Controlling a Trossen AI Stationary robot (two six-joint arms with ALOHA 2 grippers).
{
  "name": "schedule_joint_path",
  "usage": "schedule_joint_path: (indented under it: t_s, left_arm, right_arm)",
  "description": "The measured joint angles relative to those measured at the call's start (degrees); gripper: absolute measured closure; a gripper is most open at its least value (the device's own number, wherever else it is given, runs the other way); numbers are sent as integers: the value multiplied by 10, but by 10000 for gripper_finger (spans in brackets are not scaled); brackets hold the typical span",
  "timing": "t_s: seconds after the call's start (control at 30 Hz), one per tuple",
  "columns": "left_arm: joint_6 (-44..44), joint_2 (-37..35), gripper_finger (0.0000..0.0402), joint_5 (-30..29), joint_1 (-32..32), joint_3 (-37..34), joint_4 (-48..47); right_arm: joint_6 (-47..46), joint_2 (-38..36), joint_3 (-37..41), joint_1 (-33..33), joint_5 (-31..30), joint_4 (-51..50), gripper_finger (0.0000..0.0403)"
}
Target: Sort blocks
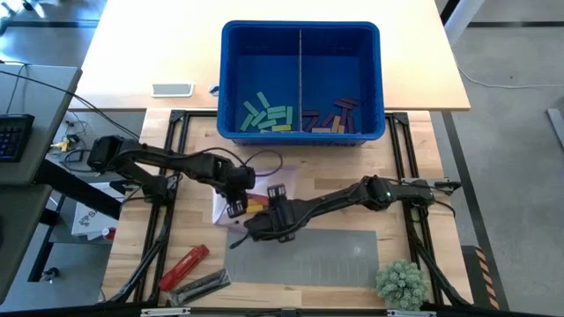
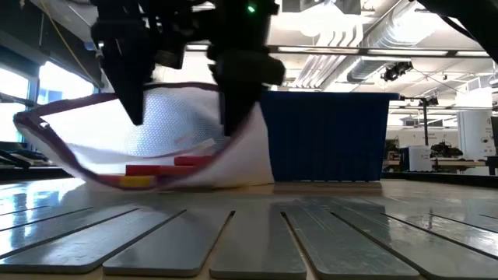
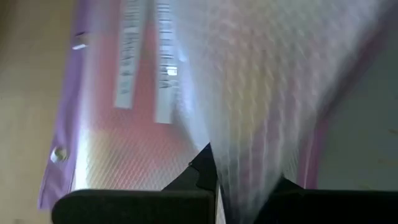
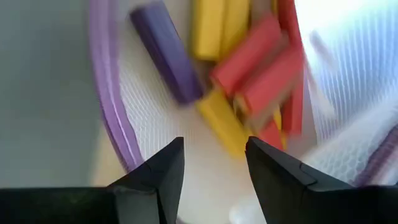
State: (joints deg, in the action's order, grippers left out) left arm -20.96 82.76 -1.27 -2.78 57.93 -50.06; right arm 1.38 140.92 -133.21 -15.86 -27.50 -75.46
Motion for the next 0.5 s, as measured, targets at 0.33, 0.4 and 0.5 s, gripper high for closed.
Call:
schedule_joint_path:
  t_s: [0.33,0.4,0.5]
  left_arm:
    - [-58,0,402,23,-53,0,54]
    - [-79,0,401,9,-55,0,78]
    - [-90,-2,401,-18,-51,2,120]
  right_arm:
    - [-39,-16,0,51,-48,-58,245]
    - [-25,-28,0,60,-44,-68,245]
    - [23,-50,1,53,12,-67,245]
